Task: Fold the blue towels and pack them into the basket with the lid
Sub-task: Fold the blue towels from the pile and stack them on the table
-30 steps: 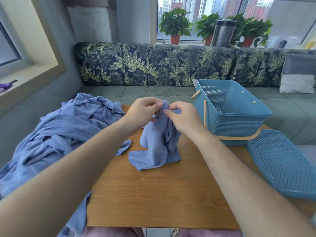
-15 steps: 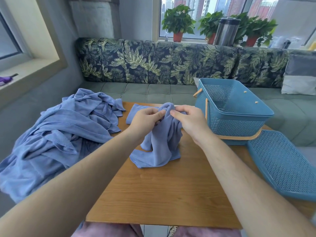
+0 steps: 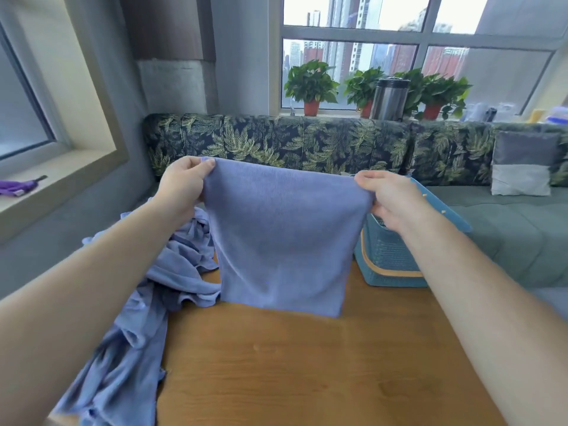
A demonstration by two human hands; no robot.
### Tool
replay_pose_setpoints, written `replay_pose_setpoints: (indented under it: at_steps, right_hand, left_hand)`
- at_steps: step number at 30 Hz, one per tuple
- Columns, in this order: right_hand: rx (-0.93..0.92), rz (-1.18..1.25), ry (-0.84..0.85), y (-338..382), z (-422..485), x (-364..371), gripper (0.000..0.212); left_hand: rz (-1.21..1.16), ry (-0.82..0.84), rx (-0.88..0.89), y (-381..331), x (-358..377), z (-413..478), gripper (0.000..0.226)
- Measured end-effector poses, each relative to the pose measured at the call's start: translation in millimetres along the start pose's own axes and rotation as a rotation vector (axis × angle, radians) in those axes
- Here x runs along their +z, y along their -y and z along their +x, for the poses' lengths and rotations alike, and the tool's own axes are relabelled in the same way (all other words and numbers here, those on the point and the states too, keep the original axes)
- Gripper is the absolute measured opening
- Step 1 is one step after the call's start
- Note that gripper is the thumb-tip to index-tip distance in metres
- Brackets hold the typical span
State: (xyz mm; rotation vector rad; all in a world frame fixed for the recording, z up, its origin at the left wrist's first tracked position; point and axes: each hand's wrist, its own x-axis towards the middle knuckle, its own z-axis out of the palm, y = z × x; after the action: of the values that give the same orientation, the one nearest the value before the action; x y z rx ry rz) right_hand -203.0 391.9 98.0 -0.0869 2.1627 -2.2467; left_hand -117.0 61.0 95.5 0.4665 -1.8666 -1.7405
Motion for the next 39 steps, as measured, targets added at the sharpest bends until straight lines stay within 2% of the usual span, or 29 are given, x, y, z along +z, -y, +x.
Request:
replay_pose_setpoints:
  at_steps: [5,9,11,13,16,20,23,25,27,30,32,36,39]
  right_hand:
    - [0.110,0.147,0.098,42,-3,3,0.016]
    - [0.095,-0.120,0.092,54,-13,1,0.009]
    - [0.094,-0.190,0.095,52,-20,0,0.008]
    - [0.076,-0.187,0.103,52,-30,-5,0.007]
    - [0.042,-0.148,0.160,66,-49,-17,0.012]
    - [-0.026,-0.067,0.255,95,-65,-32,0.014]
    - [-0.088,-0.136,0.258,108,-66,-31,0.021]
    - [-0.123,-0.260,0.205,107,-59,-27,0.025]
    - [-0.164,-0.397,0.129,100,-47,-22,0.024]
    - [-0.242,-0.610,0.044,86,-26,-12,0.018]
    - [-0.292,-0.708,0.013,80,-13,-4,0.018]
    - [-0.437,-0.717,-0.048,84,5,4,0.016]
    - [-0.461,-0.558,-0.056,92,6,6,0.017]
  left_hand:
    - [0.057,-0.033,0.142,-38,-6,3,0.015]
    - [0.402,-0.064,0.265,-52,-11,-2,0.015]
    - [0.458,-0.082,0.241,-50,-13,-10,0.021]
    - [0.388,-0.096,0.193,-48,-19,-18,0.023]
    - [0.315,-0.078,0.178,-53,-32,-31,0.014]
    - [0.028,0.116,0.138,-71,-41,-52,0.007]
    - [-0.043,0.213,0.122,-83,-41,-58,0.020]
    - [0.009,0.245,0.132,-85,-39,-54,0.030]
    - [0.142,0.234,0.164,-81,-34,-45,0.031]
    - [0.521,0.110,0.304,-72,-20,-26,0.016]
    - [0.666,0.059,0.379,-69,-13,-12,0.005]
    - [0.701,0.031,0.490,-78,-11,21,0.008]
    - [0.683,-0.044,0.542,-95,-10,23,0.006]
